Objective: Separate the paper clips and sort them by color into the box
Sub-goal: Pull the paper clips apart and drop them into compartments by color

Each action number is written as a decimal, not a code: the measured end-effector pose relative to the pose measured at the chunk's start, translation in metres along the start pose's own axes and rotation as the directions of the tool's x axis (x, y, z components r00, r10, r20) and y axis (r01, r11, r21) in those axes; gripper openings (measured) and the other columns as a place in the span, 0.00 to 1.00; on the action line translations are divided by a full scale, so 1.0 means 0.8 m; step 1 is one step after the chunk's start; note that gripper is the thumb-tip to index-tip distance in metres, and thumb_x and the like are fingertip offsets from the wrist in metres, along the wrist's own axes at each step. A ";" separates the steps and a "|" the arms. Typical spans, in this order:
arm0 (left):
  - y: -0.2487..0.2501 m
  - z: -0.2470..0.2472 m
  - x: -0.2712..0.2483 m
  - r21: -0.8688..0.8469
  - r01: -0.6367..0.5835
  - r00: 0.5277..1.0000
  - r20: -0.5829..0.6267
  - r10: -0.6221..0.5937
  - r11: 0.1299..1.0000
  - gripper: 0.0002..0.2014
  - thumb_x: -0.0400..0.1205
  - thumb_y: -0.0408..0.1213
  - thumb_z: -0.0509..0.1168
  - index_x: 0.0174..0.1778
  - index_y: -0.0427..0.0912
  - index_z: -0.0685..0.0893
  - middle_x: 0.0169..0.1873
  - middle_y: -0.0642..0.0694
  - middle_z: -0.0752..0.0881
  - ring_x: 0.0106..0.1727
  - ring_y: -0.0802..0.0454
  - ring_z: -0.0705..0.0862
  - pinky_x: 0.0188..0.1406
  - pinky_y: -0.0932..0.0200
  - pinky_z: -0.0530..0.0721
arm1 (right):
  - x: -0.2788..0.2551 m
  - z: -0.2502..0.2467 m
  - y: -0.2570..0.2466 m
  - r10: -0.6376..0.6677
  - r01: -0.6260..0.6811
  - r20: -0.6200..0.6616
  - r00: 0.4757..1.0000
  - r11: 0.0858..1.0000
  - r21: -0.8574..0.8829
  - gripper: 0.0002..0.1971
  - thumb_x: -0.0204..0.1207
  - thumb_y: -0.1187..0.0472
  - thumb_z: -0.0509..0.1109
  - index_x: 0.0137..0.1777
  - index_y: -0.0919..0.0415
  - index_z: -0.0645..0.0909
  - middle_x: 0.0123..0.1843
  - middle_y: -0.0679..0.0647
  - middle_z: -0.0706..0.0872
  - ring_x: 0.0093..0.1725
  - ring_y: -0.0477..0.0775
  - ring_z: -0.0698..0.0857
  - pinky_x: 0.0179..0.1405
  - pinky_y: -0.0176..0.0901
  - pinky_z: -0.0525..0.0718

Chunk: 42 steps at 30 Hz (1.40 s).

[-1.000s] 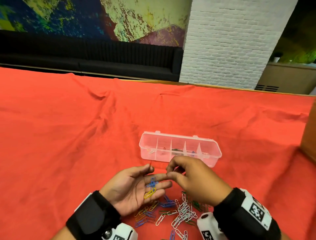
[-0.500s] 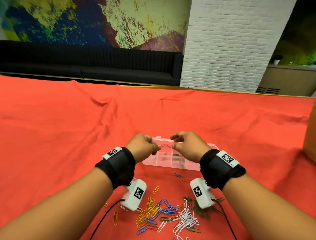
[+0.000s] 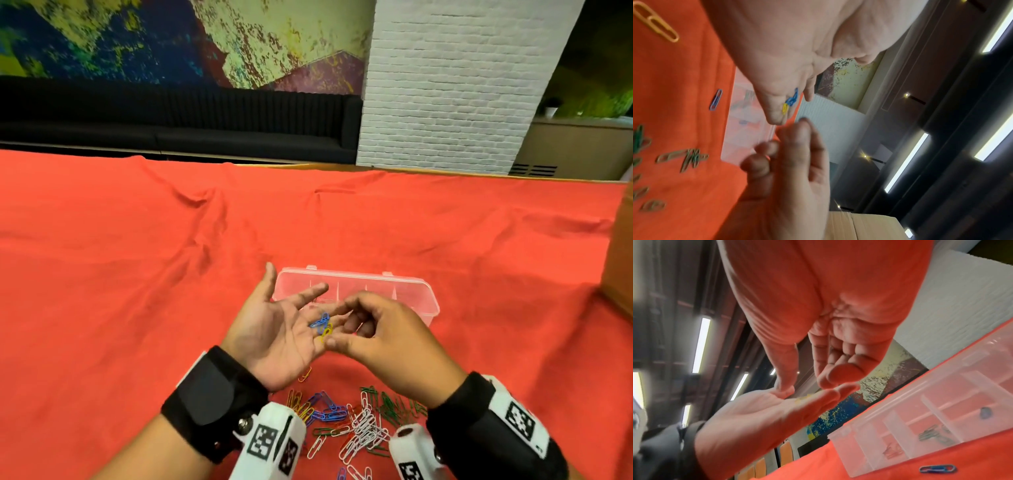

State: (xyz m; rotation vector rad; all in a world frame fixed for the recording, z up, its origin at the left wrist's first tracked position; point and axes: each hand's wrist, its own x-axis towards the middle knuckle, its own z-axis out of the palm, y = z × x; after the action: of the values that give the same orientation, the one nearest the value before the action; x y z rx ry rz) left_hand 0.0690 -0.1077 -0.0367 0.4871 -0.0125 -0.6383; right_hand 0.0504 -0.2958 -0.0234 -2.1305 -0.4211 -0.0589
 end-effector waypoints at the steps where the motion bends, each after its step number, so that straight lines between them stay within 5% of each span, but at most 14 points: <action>1: -0.004 0.001 -0.003 -0.016 0.004 0.999 0.034 -0.003 1.000 0.43 0.77 0.72 0.57 0.75 0.38 0.69 0.76 0.26 0.71 0.74 0.27 0.72 0.60 0.37 0.79 | -0.003 0.005 -0.001 -0.001 0.001 0.001 1.000 1.000 -0.021 0.16 0.63 0.52 0.83 0.49 0.47 0.85 0.37 0.47 0.88 0.32 0.37 0.80 0.37 0.39 0.82; 4: -0.009 0.002 -0.012 -0.018 0.007 0.999 0.053 -0.006 1.000 0.41 0.78 0.70 0.59 0.78 0.41 0.67 0.75 0.26 0.66 0.75 0.28 0.66 0.57 0.42 0.76 | -0.011 0.013 -0.001 -0.038 0.037 -0.021 0.999 0.998 -0.049 0.14 0.65 0.54 0.82 0.49 0.45 0.85 0.36 0.46 0.85 0.32 0.39 0.79 0.37 0.35 0.81; 6: -0.011 0.002 -0.018 -0.010 -0.009 1.000 0.030 0.010 1.000 0.35 0.82 0.63 0.60 0.77 0.41 0.68 0.73 0.24 0.71 0.72 0.27 0.73 0.61 0.42 0.75 | -0.014 0.015 -0.002 -0.042 0.040 -0.038 0.998 0.998 -0.053 0.11 0.67 0.56 0.81 0.46 0.46 0.85 0.35 0.45 0.84 0.32 0.39 0.79 0.35 0.32 0.78; 9: -0.016 0.002 -0.023 0.067 -0.042 0.999 0.027 0.041 0.997 0.22 0.80 0.34 0.64 0.71 0.39 0.71 0.68 0.23 0.79 0.67 0.29 0.81 0.69 0.41 0.77 | -0.017 0.013 -0.004 -0.001 0.001 -0.016 1.000 1.000 0.015 0.07 0.69 0.62 0.79 0.39 0.53 0.82 0.30 0.44 0.84 0.29 0.39 0.79 0.32 0.33 0.78; 13: -0.026 -0.011 -0.025 0.233 -0.059 0.991 -0.103 0.084 0.971 0.26 0.77 0.12 0.47 0.68 0.32 0.74 0.61 0.21 0.83 0.64 0.30 0.85 0.62 0.40 0.82 | 0.000 -0.017 0.004 0.144 -0.141 0.006 0.990 0.965 0.220 0.08 0.73 0.72 0.75 0.39 0.63 0.80 0.29 0.57 0.85 0.30 0.53 0.84 0.26 0.43 0.83; 18: -0.024 -0.017 -0.028 0.313 -0.068 0.968 -0.210 0.139 0.947 0.19 0.82 0.12 0.51 0.66 0.29 0.75 0.57 0.21 0.86 0.57 0.34 0.89 0.53 0.49 0.87 | 0.058 -0.070 0.051 0.179 -0.190 -0.237 0.955 0.981 -0.026 0.08 0.71 0.68 0.76 0.36 0.60 0.79 0.28 0.59 0.87 0.26 0.54 0.82 0.30 0.49 0.82; 23: -0.017 -0.019 -0.027 0.458 -0.043 0.932 -0.302 0.201 0.888 0.14 0.82 0.18 0.61 0.62 0.32 0.78 0.51 0.28 0.90 0.44 0.41 0.93 0.34 0.57 0.91 | 0.085 -0.079 0.075 0.201 -0.249 -0.224 0.954 0.946 -0.208 0.07 0.70 0.62 0.78 0.39 0.55 0.81 0.33 0.58 0.89 0.26 0.49 0.83 0.31 0.40 0.78; 27: -0.002 -0.023 -0.026 0.589 -0.019 0.897 -0.346 0.273 0.808 0.09 0.82 0.23 0.65 0.56 0.35 0.81 0.47 0.33 0.92 0.42 0.44 0.93 0.33 0.60 0.91 | 0.093 -0.081 0.074 0.192 -0.236 -0.217 0.957 0.952 -0.196 0.05 0.71 0.65 0.76 0.38 0.58 0.82 0.30 0.57 0.88 0.21 0.43 0.80 0.27 0.37 0.75; 36: 0.005 -0.025 -0.020 0.650 0.001 0.871 -0.374 0.319 0.760 0.05 0.82 0.24 0.66 0.48 0.38 0.83 0.46 0.33 0.92 0.40 0.48 0.93 0.33 0.61 0.89 | 0.092 -0.102 0.091 0.175 -0.289 -0.298 0.938 0.870 -0.399 0.04 0.69 0.63 0.71 0.35 0.55 0.82 0.35 0.49 0.87 0.40 0.56 0.86 0.40 0.41 0.79; 40: 0.001 -0.021 -0.014 0.657 0.024 0.890 -0.358 0.284 0.754 0.07 0.84 0.25 0.62 0.53 0.37 0.83 0.50 0.35 0.92 0.42 0.48 0.93 0.37 0.60 0.89 | 0.083 -0.100 0.083 0.259 -0.343 -0.228 0.939 0.777 -0.529 0.07 0.70 0.58 0.69 0.44 0.49 0.87 0.48 0.49 0.89 0.53 0.58 0.86 0.48 0.40 0.78; 42: -0.002 -0.017 -0.011 0.656 0.020 0.899 -0.342 0.273 0.755 0.07 0.85 0.26 0.61 0.53 0.38 0.83 0.50 0.35 0.92 0.43 0.47 0.93 0.36 0.60 0.89 | 0.072 -0.087 0.072 0.189 -0.284 -0.221 0.957 0.779 -0.559 0.09 0.71 0.53 0.70 0.49 0.44 0.87 0.51 0.50 0.86 0.57 0.57 0.83 0.55 0.43 0.79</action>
State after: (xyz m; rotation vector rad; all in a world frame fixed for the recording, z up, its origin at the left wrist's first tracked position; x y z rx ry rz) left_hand 0.0630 -0.0979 -0.0481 1.2921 0.1470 -0.3601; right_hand 0.1310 -0.3658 -0.0184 -2.7546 -0.0253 -0.2342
